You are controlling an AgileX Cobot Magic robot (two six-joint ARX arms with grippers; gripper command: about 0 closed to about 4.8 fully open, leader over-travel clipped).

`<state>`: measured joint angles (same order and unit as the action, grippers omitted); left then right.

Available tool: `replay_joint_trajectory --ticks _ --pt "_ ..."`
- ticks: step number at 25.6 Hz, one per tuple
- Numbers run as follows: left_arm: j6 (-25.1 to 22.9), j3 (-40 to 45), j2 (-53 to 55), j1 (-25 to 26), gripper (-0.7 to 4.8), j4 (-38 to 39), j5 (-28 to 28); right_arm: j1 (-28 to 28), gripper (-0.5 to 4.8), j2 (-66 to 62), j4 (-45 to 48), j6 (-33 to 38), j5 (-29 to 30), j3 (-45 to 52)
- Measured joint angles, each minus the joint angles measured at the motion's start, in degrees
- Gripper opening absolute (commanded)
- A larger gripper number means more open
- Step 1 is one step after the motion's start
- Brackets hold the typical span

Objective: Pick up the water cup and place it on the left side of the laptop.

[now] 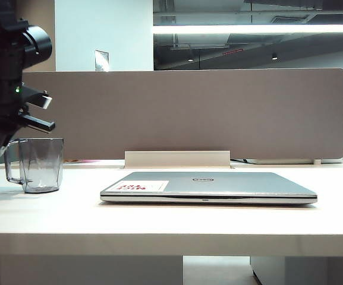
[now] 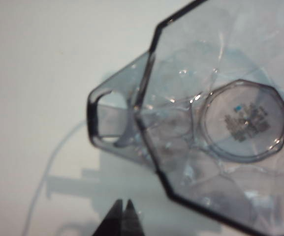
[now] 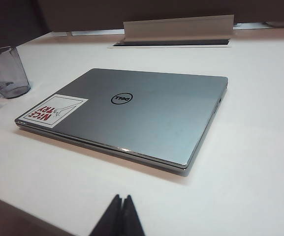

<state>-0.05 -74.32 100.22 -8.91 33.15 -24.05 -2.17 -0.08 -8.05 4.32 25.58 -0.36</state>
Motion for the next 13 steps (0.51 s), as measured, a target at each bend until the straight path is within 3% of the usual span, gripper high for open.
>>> replay_joint_trajectory --ticks 6,13 --pt "0.0 0.0 -2.6 0.2 -0.06 2.3 1.3 0.0 -0.06 0.0 0.0 0.0 0.0 0.0" --pt "1.6 0.2 -3.1 7.5 -0.06 2.6 11.1 0.0 -0.06 0.0 0.0 0.0 0.0 0.0"
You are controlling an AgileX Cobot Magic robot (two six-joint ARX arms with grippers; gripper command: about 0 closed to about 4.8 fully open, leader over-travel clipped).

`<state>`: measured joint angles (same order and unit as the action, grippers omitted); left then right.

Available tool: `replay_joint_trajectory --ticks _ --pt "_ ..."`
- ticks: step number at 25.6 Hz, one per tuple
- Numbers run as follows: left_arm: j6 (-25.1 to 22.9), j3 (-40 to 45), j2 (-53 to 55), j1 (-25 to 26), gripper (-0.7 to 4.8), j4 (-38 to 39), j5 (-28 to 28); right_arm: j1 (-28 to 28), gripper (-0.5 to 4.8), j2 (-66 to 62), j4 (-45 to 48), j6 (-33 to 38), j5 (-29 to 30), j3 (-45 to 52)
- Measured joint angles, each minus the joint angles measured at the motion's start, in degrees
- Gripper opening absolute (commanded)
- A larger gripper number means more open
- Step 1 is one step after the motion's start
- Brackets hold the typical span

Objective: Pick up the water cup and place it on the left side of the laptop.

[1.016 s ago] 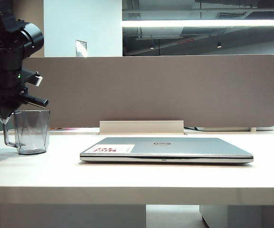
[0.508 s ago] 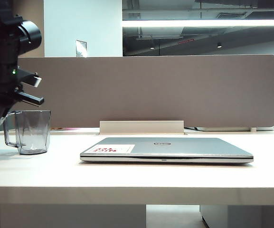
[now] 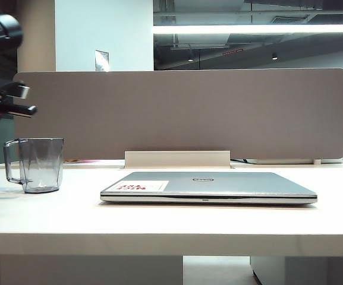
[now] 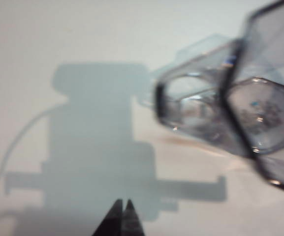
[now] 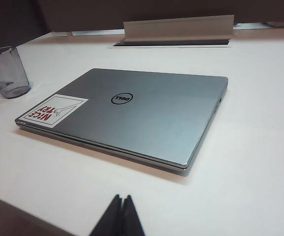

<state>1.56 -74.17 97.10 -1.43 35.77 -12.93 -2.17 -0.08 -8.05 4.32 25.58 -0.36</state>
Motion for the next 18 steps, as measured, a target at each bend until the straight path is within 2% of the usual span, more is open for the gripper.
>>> replay_joint_trajectory --ticks 3,5,7,13,16,18 --pt "0.1 0.0 -0.6 3.4 -0.06 0.1 3.3 0.0 -0.06 0.0 0.0 0.0 0.0 0.0" --pt "0.2 0.0 -1.4 5.3 -0.06 0.3 7.5 0.0 -0.06 0.0 0.0 0.0 0.1 0.0" --pt "0.2 0.3 -4.0 6.8 -0.06 0.4 14.4 0.0 -0.06 0.0 0.0 0.0 0.1 0.0" --pt "-1.5 5.8 -13.6 6.4 -0.06 -3.3 16.7 0.0 -0.06 0.0 0.0 0.0 2.2 0.0" --pt "-1.3 11.3 -19.8 6.4 -0.06 -8.3 17.0 0.0 -0.06 0.0 0.0 0.1 3.8 0.0" --pt "0.7 17.2 -25.8 6.4 -0.06 -11.7 17.0 0.0 -0.06 0.0 0.0 0.2 4.7 0.0"
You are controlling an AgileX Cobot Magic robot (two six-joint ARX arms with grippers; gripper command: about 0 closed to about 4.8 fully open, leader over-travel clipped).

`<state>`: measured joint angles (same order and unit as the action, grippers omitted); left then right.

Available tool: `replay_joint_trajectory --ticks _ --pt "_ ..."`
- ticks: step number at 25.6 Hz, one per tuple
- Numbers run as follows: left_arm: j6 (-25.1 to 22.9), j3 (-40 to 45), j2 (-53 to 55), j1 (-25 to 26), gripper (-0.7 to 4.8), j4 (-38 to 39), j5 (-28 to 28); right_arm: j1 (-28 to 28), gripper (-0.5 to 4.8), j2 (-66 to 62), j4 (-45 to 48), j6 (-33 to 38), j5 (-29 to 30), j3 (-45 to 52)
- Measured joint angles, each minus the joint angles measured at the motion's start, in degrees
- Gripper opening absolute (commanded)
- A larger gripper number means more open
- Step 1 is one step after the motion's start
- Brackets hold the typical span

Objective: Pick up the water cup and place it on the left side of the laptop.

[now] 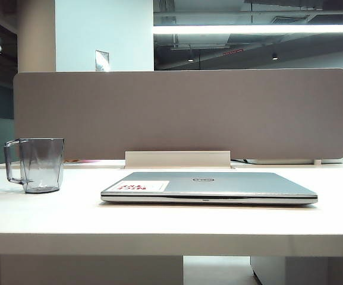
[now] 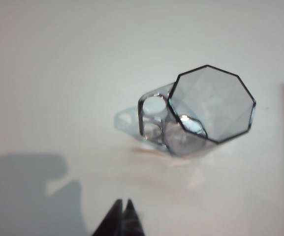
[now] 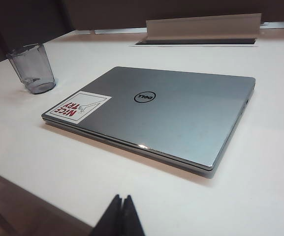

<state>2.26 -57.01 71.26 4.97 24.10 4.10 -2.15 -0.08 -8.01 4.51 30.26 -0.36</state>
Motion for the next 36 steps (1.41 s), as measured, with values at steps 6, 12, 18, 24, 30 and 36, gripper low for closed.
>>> replay_joint_trajectory --ticks 6,12,18,24,30,36 --pt "3.6 11.3 -16.1 0.0 -0.06 -0.6 0.0 0.0 -0.06 0.0 0.0 0.0 0.1 0.0" --pt "7.7 20.5 -29.8 -2.4 -0.06 -0.2 0.6 0.0 -0.06 0.0 0.0 0.0 0.3 0.0" --pt "7.9 24.9 -37.0 -3.7 -0.06 0.3 0.5 0.0 -0.06 0.0 0.0 0.0 0.2 0.0" --pt "8.0 25.5 -41.9 -3.9 -0.06 1.0 1.3 0.0 -0.06 0.0 0.0 0.0 0.2 0.0" --pt "8.1 25.5 -43.3 -3.9 -0.06 1.0 4.7 0.0 -0.06 0.0 0.0 0.0 0.1 0.0" --pt "8.0 25.5 -43.3 -4.0 -0.06 1.1 4.7 0.0 -0.06 0.0 0.0 0.0 0.1 0.0"
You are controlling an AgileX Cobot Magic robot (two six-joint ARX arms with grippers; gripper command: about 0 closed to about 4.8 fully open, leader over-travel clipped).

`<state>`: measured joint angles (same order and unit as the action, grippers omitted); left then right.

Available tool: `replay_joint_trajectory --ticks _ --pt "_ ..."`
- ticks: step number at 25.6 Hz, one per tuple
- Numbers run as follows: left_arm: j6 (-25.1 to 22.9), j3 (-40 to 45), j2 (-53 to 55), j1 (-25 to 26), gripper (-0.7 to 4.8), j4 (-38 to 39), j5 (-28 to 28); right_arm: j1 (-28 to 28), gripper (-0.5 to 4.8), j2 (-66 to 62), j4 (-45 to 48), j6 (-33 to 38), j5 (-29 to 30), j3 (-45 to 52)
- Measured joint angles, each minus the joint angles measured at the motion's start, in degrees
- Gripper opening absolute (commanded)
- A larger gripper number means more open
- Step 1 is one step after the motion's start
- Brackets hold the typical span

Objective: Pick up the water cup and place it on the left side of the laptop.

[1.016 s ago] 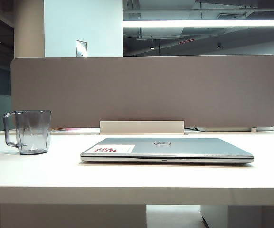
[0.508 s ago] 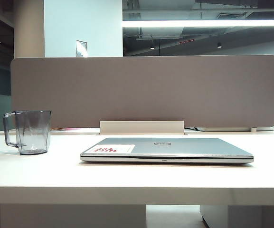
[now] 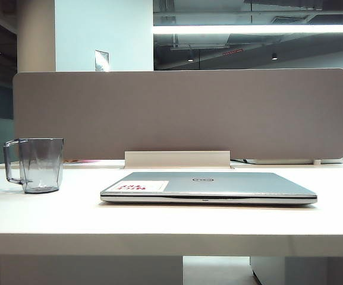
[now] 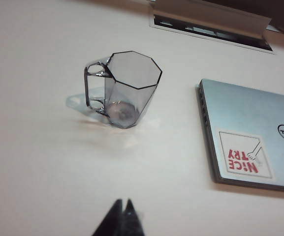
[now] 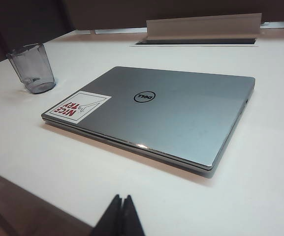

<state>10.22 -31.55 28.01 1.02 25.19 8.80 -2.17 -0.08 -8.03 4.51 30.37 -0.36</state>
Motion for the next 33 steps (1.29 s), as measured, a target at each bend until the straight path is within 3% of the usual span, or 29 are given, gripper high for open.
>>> replay_joint_trajectory --ticks 4,9,11,17,33 --pt "-4.8 0.3 -5.3 -7.8 -0.06 1.5 -9.5 0.0 -0.06 0.0 0.1 0.0 -0.1 0.0" --pt "-5.5 5.2 -6.3 -9.1 -0.06 -2.8 -16.4 -0.1 -0.06 0.0 0.1 0.0 -1.0 0.0" --pt "-5.5 13.5 -7.1 -9.1 -0.06 -8.4 -16.3 -0.1 -0.06 0.0 0.0 0.0 -1.4 0.0" --pt "-5.4 26.5 -16.0 -9.1 -0.06 -20.0 -12.5 -0.1 -0.06 0.0 0.0 0.0 -1.5 0.0" --pt "-4.2 31.3 -26.4 -2.1 -0.06 -19.6 -12.4 -0.1 -0.06 0.0 0.0 0.0 -1.7 0.0"
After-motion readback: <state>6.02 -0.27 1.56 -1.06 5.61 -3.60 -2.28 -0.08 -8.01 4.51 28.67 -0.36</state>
